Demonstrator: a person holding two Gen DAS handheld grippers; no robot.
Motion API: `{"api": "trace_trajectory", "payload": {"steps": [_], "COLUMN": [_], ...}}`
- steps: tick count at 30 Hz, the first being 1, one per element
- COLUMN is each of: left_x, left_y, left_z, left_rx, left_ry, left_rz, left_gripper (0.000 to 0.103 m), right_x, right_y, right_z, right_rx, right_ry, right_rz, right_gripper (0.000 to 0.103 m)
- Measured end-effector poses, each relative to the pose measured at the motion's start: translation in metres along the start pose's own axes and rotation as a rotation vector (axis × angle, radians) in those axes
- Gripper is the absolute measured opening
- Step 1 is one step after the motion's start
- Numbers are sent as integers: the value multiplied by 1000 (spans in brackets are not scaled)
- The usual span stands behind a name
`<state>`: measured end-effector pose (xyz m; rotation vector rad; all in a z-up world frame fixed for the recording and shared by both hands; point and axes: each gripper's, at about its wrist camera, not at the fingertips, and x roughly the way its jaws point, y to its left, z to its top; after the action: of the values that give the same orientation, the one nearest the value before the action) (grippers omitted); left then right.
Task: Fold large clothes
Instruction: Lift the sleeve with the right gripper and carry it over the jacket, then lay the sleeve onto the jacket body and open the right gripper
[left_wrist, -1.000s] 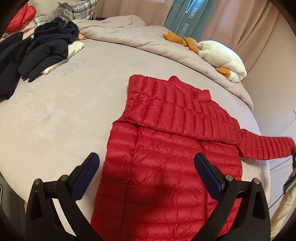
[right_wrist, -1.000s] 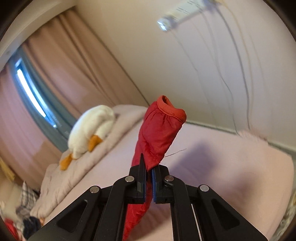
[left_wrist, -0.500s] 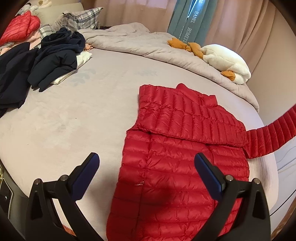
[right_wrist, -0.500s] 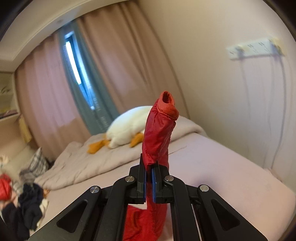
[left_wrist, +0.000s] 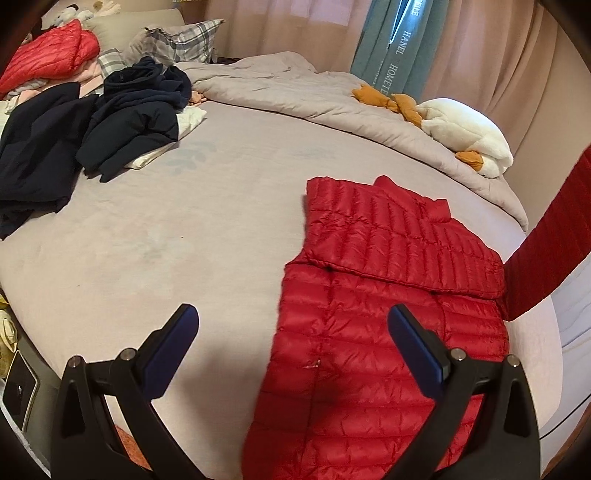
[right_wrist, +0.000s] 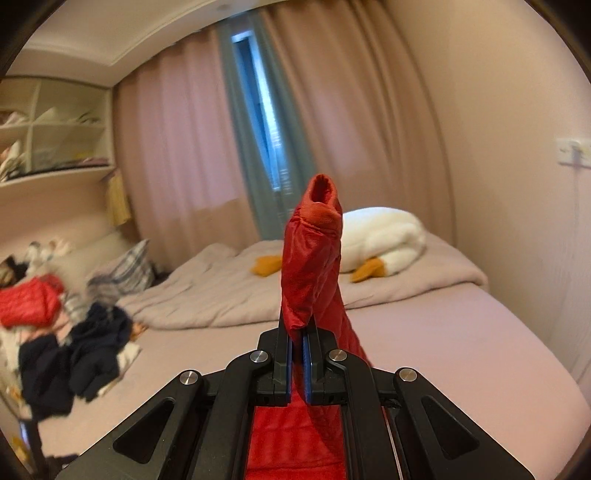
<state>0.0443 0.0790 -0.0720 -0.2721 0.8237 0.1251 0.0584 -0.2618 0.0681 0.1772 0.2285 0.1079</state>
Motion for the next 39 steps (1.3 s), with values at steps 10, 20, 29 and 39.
{"api": "trace_trajectory", "payload": {"steps": [10, 20, 29, 39], "left_x": [1, 7, 10, 13], "left_y": [10, 17, 27, 41], "left_z": [-3, -7, -12, -17], "left_rx": [-7, -18, -29, -57], "left_ry": [1, 17, 30, 45], "left_rz": [23, 41, 58, 81], "left_gripper": [102, 102, 102, 102], "right_x": [17, 39, 61, 82], "right_y": [64, 126, 158, 179], "right_z": [-23, -74, -133, -198], "right_rx": [-127, -256, -345, -410], "right_ry": [102, 267, 471, 688], "right_rz": [176, 305, 380, 396], "right_gripper": [6, 6, 6, 6]}}
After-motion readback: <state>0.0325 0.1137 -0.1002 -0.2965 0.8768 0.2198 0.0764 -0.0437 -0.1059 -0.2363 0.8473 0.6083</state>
